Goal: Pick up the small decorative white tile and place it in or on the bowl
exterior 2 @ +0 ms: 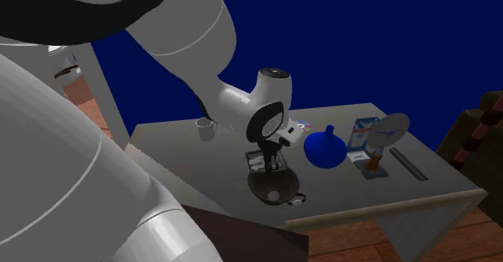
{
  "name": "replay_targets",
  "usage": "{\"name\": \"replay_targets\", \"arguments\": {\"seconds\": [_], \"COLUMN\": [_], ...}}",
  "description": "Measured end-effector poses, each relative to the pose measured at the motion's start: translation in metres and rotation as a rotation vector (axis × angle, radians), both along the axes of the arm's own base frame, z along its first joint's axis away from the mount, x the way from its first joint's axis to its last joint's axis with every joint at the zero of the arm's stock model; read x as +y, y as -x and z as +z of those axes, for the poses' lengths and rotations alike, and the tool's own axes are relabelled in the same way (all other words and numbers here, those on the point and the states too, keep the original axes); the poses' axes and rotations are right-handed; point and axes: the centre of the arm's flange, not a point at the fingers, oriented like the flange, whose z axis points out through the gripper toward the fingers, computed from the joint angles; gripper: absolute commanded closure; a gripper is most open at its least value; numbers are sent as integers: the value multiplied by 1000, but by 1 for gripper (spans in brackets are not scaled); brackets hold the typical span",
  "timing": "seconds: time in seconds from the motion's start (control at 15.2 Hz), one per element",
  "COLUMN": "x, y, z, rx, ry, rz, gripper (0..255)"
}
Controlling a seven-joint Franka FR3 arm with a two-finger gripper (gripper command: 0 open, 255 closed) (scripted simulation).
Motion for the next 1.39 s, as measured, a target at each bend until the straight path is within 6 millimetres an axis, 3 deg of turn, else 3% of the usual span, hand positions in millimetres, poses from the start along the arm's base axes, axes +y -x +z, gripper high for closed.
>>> {"name": "replay_targets", "arguments": {"seconds": [0.13, 0.26, 1.12, 1.39], "x": [-23, -29, -29, -30], "y": [-1, -4, -5, -4], "z": [0, -10, -79, -83], "rx": [0, 1, 1, 1], "ry": [0, 0, 0, 1], "rz": [0, 1, 1, 2], "gripper": [255, 255, 255, 255]}}
